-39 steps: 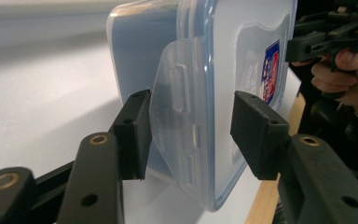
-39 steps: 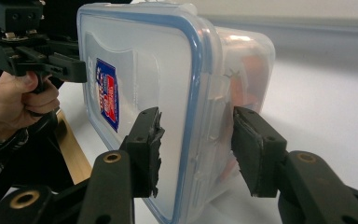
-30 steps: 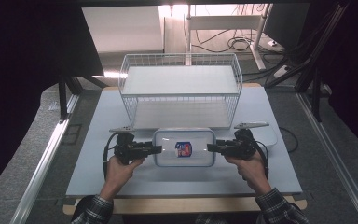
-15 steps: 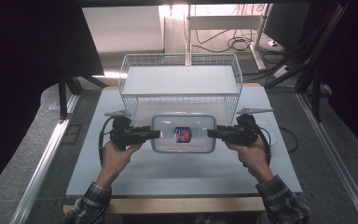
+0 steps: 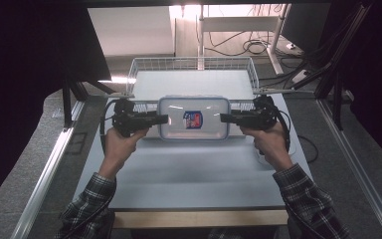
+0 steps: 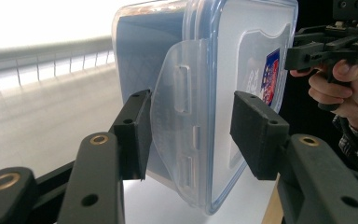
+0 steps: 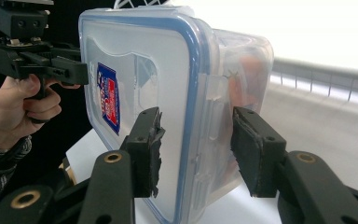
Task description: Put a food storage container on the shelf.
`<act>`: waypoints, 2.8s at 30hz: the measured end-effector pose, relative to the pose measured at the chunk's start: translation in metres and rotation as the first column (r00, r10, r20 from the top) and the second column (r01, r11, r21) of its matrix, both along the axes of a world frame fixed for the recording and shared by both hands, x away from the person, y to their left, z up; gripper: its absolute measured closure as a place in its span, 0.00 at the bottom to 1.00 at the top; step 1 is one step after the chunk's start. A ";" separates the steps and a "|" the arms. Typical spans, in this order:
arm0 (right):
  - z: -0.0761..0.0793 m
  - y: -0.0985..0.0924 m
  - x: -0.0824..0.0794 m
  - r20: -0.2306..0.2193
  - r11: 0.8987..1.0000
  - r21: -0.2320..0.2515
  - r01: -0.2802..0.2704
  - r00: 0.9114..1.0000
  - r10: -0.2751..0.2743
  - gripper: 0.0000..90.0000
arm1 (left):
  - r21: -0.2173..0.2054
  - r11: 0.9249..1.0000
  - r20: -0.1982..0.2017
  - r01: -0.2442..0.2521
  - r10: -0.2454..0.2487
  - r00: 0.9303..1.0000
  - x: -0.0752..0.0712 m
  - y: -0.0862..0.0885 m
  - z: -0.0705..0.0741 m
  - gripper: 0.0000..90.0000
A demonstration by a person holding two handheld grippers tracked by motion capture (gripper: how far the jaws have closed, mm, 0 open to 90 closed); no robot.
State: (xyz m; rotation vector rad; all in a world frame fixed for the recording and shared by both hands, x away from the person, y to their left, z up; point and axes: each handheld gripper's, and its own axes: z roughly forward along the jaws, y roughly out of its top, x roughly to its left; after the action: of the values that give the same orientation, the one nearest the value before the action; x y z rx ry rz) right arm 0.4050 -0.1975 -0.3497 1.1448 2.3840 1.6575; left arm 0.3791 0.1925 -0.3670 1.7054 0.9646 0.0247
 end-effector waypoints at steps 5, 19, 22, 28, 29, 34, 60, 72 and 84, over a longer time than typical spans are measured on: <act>0.014 0.002 0.011 -0.002 1.000 0.009 0.001 1.000 -0.001 0.60 | 0.001 1.000 0.005 -0.003 0.003 1.000 0.011 0.002 0.015 0.55; 0.046 0.007 0.042 0.015 1.000 0.009 0.020 1.000 -0.020 0.60 | -0.023 1.000 0.001 0.000 0.000 1.000 0.045 0.008 0.040 0.55; 0.052 0.010 0.053 0.006 1.000 0.013 0.026 1.000 -0.026 0.60 | -0.026 1.000 -0.004 -0.004 0.003 1.000 0.054 0.010 0.045 0.55; 0.055 0.012 0.068 -0.002 0.999 0.019 0.031 1.000 -0.031 0.60 | -0.031 0.999 -0.016 -0.009 0.009 1.000 0.069 0.013 0.050 0.55; 0.055 0.012 0.068 -0.002 0.999 0.019 0.031 1.000 -0.031 0.60 | -0.032 0.999 -0.015 -0.011 0.010 1.000 0.071 0.013 0.050 0.55; 0.057 0.014 0.079 -0.011 0.999 0.020 0.037 0.999 -0.037 0.59 | -0.039 0.999 -0.026 -0.016 0.015 1.000 0.082 0.014 0.052 0.55; 0.050 0.017 0.095 -0.030 0.998 0.000 0.059 0.998 -0.059 0.52 | -0.023 0.999 0.016 -0.035 0.035 0.999 0.092 0.011 0.044 0.50; 0.044 0.020 0.096 -0.040 0.996 -0.056 0.067 0.997 -0.070 0.59 | -0.017 0.998 -0.008 -0.060 0.060 0.998 0.098 0.013 0.040 0.42; 0.053 0.027 0.095 0.020 0.985 -0.072 0.155 0.988 -0.154 0.63 | 0.050 0.988 0.051 -0.144 0.142 0.989 0.100 0.007 0.041 0.39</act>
State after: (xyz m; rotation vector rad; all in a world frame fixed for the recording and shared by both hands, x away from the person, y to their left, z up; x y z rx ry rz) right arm 0.5003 -0.1702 -0.2971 1.2647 2.2618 1.5129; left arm 0.4791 0.1996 -0.3262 1.6742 1.0576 0.1864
